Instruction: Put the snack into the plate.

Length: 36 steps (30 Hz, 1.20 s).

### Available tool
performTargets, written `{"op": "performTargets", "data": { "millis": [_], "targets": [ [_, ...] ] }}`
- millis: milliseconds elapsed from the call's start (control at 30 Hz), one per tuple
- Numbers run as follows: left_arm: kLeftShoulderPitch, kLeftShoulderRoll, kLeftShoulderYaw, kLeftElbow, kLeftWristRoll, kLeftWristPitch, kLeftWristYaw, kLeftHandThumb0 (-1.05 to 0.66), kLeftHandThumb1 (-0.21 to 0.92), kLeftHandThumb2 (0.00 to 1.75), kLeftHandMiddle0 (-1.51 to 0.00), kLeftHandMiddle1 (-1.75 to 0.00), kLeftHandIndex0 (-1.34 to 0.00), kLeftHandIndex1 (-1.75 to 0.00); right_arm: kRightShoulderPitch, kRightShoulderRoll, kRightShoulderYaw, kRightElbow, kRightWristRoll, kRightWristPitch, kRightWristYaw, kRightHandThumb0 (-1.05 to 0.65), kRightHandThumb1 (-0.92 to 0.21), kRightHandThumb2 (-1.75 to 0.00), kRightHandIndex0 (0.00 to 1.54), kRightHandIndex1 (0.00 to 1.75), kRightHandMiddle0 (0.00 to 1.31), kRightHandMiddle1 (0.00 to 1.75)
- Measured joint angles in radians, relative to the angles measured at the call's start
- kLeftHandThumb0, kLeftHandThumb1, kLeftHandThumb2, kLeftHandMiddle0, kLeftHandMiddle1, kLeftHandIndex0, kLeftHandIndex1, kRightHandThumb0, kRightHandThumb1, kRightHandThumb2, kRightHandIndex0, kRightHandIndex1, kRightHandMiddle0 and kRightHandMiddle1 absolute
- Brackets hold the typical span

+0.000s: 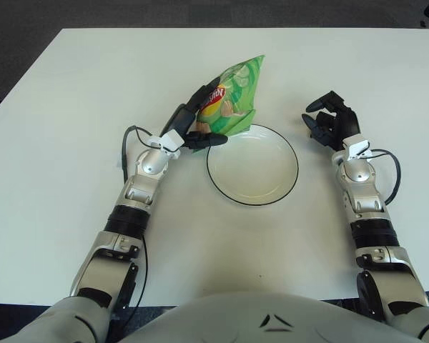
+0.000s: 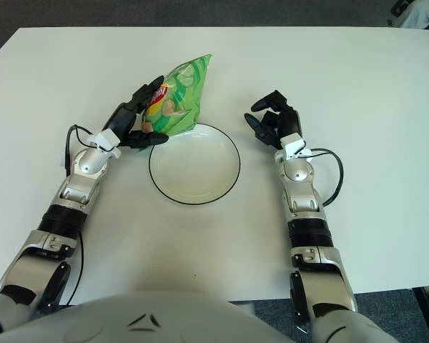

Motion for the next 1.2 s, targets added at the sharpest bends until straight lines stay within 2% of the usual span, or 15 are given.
{"op": "performTargets", "data": {
  "millis": [200, 400, 467, 500, 567, 600, 633, 667, 733, 800, 867, 967, 1100, 1200],
  "targets": [
    [0.002, -0.006, -0.015, -0.018, 0.079, 0.0, 0.046, -0.85, 0.92, 0.05, -0.18, -0.02, -0.3, -0.06, 0.0, 0.0, 0.002, 0.0, 0.0, -0.002, 0.0, -0.37, -0.92, -0.28, 0.88, 1.71, 0.46, 1.49],
    [0.002, -0.005, -0.03, -0.025, 0.157, -0.003, 0.095, -0.77, 0.92, 0.02, -0.45, -0.08, -0.54, -0.19, 0.0, 0.0, 0.003, 0.0, 0.0, -0.005, 0.0, -0.37, -0.92, -0.28, 0.88, 1.71, 0.46, 1.49],
    [0.002, -0.004, -0.032, -0.025, 0.177, -0.007, 0.11, -0.73, 0.92, 0.02, -0.43, -0.44, -0.54, -0.49, 0.0, 0.0, 0.003, 0.0, 0.0, -0.005, 0.0, -0.37, -0.92, -0.28, 0.88, 1.71, 0.46, 1.49],
    [0.002, -0.004, -0.033, -0.025, 0.182, -0.009, 0.115, -0.72, 0.92, 0.02, -0.41, -0.58, -0.53, -0.58, 0.0, 0.0, 0.003, 0.0, 0.0, -0.005, 0.0, -0.37, -0.92, -0.28, 0.88, 1.71, 0.46, 1.49],
    [0.002, -0.003, -0.035, -0.025, 0.189, -0.012, 0.124, -0.65, 0.9, 0.01, -0.32, -1.07, -0.5, -0.9, 0.0, 0.0, 0.003, 0.0, -0.001, -0.006, 0.0, -0.37, -0.92, -0.29, 0.88, 1.71, 0.46, 1.49],
    [0.002, -0.003, -0.036, -0.025, 0.191, -0.014, 0.127, -0.63, 0.9, 0.01, -0.31, -1.16, -0.5, -0.97, 0.0, 0.0, 0.003, 0.0, -0.001, -0.006, 0.0, -0.37, -0.92, -0.29, 0.88, 1.71, 0.46, 1.49],
    [0.002, -0.002, -0.036, -0.024, 0.192, -0.018, 0.13, -0.54, 0.91, 0.04, -0.3, -1.37, -0.56, -1.07, 0.0, 0.0, 0.003, 0.0, -0.001, -0.006, 0.0, -0.37, -0.92, -0.29, 0.88, 1.71, 0.46, 1.49],
    [0.002, -0.002, -0.037, -0.023, 0.193, -0.022, 0.135, -0.48, 0.91, 0.06, -0.32, -1.51, -0.59, -1.15, 0.0, 0.0, 0.003, 0.0, -0.001, -0.006, 0.0, -0.37, -0.92, -0.29, 0.88, 1.71, 0.46, 1.49],
    [0.0, -0.001, -0.037, -0.018, 0.196, -0.038, 0.149, -0.43, 0.92, 0.09, -0.37, -1.62, -0.6, -1.23, 0.0, 0.0, 0.003, 0.0, -0.001, -0.006, 0.0, -0.37, -0.92, -0.29, 0.88, 1.71, 0.46, 1.49],
    [-0.003, -0.001, -0.037, -0.01, 0.199, -0.06, 0.166, -0.4, 0.92, 0.12, -0.4, -1.68, -0.6, -1.29, 0.0, 0.0, 0.003, 0.0, -0.001, -0.006, 0.0, -0.36, -0.92, -0.29, 0.88, 1.71, 0.46, 1.49],
    [-0.007, -0.001, -0.037, -0.002, 0.203, -0.083, 0.181, -0.39, 0.83, 0.33, -0.48, -1.72, -0.56, -1.4, 0.0, 0.0, 0.003, 0.0, -0.001, -0.006, -0.001, -0.36, -0.92, -0.29, 0.88, 1.71, 0.45, 1.49],
    [-0.022, -0.002, -0.039, 0.031, 0.215, -0.13, 0.216, -0.38, 0.74, 0.56, -0.56, -1.74, -0.5, -1.51, 0.0, -0.001, 0.004, 0.0, -0.002, -0.006, 0.0, -0.36, -0.92, -0.29, 0.88, 1.71, 0.45, 1.49],
    [-0.046, -0.003, -0.039, 0.087, 0.233, -0.191, 0.274, -0.39, 0.65, 0.77, -0.68, -1.74, -0.46, -1.63, 0.0, -0.001, 0.005, 0.0, -0.002, -0.005, 0.0, -0.36, -0.92, -0.29, 0.88, 1.71, 0.45, 1.5],
    [-0.063, -0.003, -0.039, 0.123, 0.255, -0.226, 0.32, -0.39, 0.61, 0.87, -0.75, -1.75, -0.44, -1.68, 0.0, -0.001, 0.007, 0.0, -0.002, -0.005, 0.0, -0.36, -0.92, -0.29, 0.87, 1.71, 0.45, 1.5]
  ]
}}
